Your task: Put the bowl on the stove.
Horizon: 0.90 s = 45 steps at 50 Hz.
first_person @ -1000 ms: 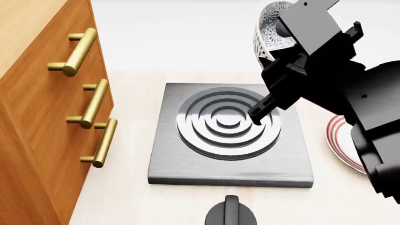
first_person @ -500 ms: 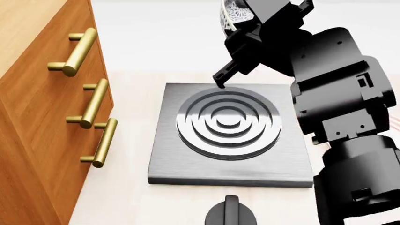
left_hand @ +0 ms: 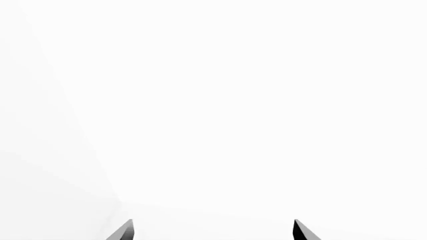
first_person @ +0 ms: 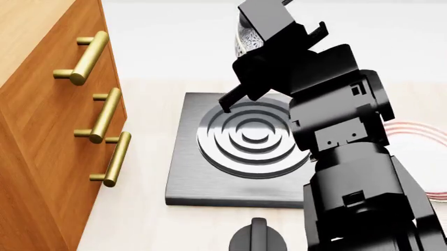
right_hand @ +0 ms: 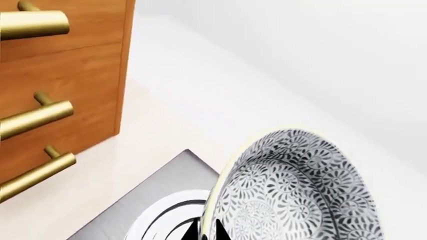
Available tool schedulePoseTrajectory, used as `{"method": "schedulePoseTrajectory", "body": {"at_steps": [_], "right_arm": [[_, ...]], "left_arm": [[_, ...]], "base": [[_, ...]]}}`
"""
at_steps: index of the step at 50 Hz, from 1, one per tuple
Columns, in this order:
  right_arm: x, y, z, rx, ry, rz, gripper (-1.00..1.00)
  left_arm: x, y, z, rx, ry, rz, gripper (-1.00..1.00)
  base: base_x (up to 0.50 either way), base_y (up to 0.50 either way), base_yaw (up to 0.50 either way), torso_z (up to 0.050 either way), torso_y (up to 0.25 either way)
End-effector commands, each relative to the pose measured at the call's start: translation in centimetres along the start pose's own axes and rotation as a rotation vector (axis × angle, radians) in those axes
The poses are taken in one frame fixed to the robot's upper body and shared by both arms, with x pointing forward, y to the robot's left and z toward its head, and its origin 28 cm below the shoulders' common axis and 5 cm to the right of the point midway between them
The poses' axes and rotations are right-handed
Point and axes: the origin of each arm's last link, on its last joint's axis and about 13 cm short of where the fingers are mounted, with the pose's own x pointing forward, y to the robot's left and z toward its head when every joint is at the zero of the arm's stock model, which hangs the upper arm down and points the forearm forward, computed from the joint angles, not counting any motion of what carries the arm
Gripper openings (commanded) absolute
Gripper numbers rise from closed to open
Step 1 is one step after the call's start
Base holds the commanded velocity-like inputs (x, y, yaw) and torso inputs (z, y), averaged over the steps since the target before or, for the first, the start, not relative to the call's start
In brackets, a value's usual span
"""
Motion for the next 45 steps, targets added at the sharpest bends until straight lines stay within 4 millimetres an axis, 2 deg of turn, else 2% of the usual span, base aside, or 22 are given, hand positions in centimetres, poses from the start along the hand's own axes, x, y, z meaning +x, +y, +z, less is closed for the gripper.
{"method": "schedulePoseTrajectory", "body": {"at_steps": [1, 21, 27, 38, 45], "right_arm": [[0.7, 1.2, 0.4, -0.015, 0.04, 0.0, -1.0], [0.7, 1.3, -0.1, -0.006, 0.066, -0.014, -1.0], [0.6, 0.8, 0.3, -0.035, -0.004, -0.023, -1.0], [0.6, 0.8, 0.3, -0.035, -0.004, -0.023, -1.0], [1.5, 2.2, -1.2, -0.036, 0.036, 0.011, -1.0]], "left_arm": [[0.2, 0.2, 0.0, 0.02, -0.048, -0.001, 1.0], [0.2, 0.3, -0.1, 0.021, -0.038, 0.011, 1.0], [0.2, 0.2, -0.1, 0.021, -0.037, 0.009, 1.0], [0.2, 0.2, -0.1, 0.021, -0.037, 0.009, 1.0], [0.2, 0.4, 0.0, 0.031, -0.041, 0.016, 1.0]], "base": [[0.0, 0.0, 0.0, 0.0, 0.0], [0.0, 0.0, 0.0, 0.0, 0.0], [0.0, 0.0, 0.0, 0.0, 0.002], [0.0, 0.0, 0.0, 0.0, 0.0], [0.0, 0.0, 0.0, 0.0, 0.0]]}}
